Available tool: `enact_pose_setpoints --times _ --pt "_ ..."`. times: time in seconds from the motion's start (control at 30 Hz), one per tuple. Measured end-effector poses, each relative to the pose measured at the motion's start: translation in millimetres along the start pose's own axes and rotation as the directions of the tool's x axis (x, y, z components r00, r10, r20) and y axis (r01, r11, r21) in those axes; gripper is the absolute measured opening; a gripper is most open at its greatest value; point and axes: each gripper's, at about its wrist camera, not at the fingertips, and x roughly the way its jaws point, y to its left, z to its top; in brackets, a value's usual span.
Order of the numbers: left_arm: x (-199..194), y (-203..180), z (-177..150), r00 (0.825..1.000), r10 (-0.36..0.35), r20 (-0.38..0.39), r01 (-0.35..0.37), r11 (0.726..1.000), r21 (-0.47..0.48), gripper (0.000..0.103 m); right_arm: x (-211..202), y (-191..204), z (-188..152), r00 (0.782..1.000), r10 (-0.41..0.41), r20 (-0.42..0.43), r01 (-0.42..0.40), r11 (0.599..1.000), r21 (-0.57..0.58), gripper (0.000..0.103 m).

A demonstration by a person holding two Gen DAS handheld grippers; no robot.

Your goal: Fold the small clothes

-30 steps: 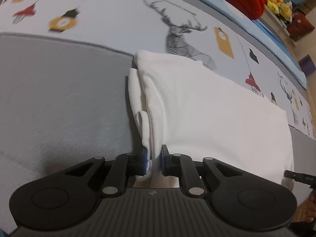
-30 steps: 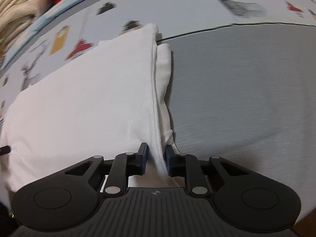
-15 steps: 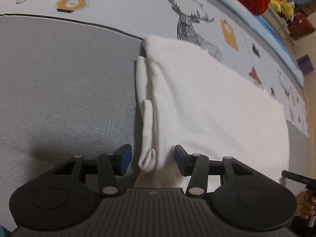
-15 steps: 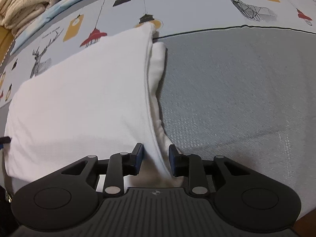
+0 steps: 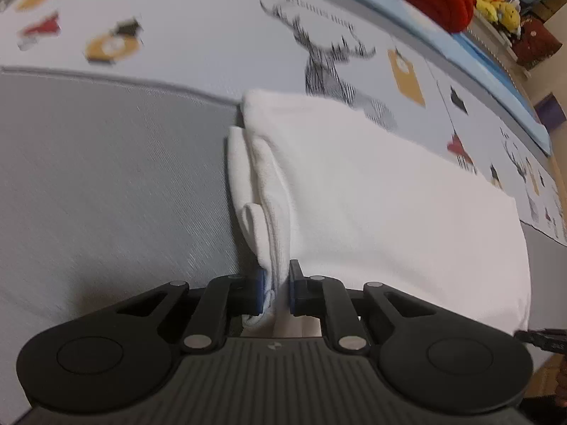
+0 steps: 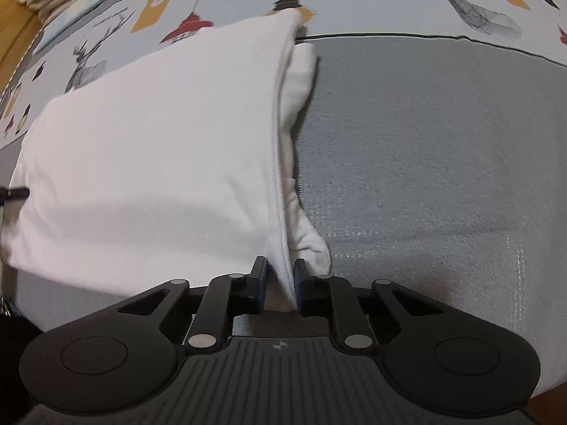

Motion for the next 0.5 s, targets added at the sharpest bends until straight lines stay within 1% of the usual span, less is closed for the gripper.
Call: enact_pose_setpoints --times 0.1,0.17,0.2,0.23,0.27,0.33,0.43,0.5 --pt "-5.6 10.3 3.0 1.000 0.021 0.017 -0.020 0.999 -0.044 0.014 -0.8 0.3 1.9 1.000 0.030 -0.005 -0.030 1.000 -0.006 0.015" --pt "-7.3 15.3 4.9 1.000 0.017 0.013 -0.017 0.998 -0.065 0.020 -2.6 2.2 2.2 0.999 0.041 0.001 -0.041 0.999 -0.014 0.015" --pt "-8.2 17.1 5.4 1.000 0.016 0.014 -0.015 0.997 -0.070 0.023 -4.0 2.6 2.9 0.999 0.040 0.010 -0.040 0.999 -0.014 0.015" --pt "-8.2 19.0 5.3 1.000 0.009 0.008 -0.008 0.998 -0.070 0.032 -5.9 2.3 3.6 0.999 0.038 0.019 -0.038 0.999 -0.011 0.016" --pt "-7.3 20.0 4.7 1.000 0.005 0.000 -0.005 0.997 -0.071 0.035 -8.0 1.8 4.4 0.999 0.040 0.032 -0.040 0.999 -0.007 0.016" --pt "-4.0 22.5 2.7 1.000 0.008 -0.025 -0.010 0.997 -0.070 0.037 -13.9 -3.7 5.9 0.996 0.045 0.071 -0.046 0.999 0.019 0.016" --pt "1.5 22.6 0.1 0.999 0.002 -0.045 -0.006 0.997 -0.071 0.037 -26.8 -16.1 8.1 0.986 0.040 0.160 -0.056 0.994 0.093 0.017" --pt "3.6 18.0 -0.5 0.999 0.020 -0.045 -0.022 0.999 -0.039 0.037 -34.0 -28.4 9.0 0.978 0.033 0.206 -0.067 0.985 0.160 0.017"
